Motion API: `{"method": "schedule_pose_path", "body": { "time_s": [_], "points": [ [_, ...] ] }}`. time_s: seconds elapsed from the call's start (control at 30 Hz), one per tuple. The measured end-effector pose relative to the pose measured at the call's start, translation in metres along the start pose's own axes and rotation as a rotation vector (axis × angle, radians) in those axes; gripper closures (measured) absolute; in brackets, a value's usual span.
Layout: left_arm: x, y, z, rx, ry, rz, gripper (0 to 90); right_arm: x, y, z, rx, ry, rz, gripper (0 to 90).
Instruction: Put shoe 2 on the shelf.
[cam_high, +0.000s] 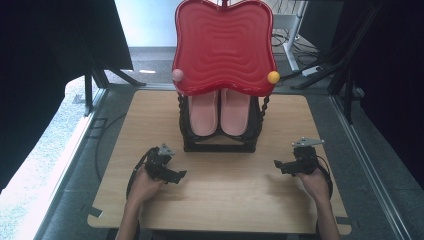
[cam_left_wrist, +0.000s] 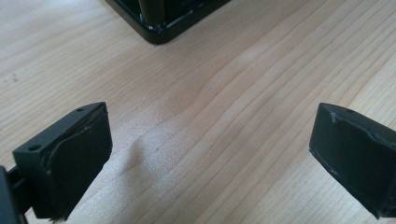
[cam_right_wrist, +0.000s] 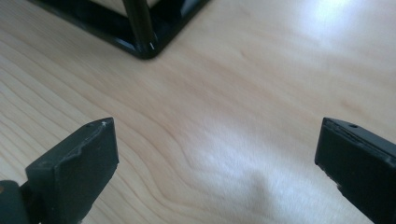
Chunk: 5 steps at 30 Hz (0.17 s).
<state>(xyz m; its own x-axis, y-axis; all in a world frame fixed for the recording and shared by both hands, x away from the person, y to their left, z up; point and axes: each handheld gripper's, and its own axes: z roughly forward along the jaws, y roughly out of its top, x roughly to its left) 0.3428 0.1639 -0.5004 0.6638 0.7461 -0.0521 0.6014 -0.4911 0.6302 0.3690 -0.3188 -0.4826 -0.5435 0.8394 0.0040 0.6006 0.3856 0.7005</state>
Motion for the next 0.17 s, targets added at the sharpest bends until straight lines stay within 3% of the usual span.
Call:
{"method": "schedule_pose_path", "body": {
  "time_s": [0.17],
  "points": [
    [0.0018,-0.0008,0.0015,-0.002,-0.005,-0.019,0.0,-0.0053,-0.0088,0.0060,0.031,0.006,0.021,0.0]
  ]
}}
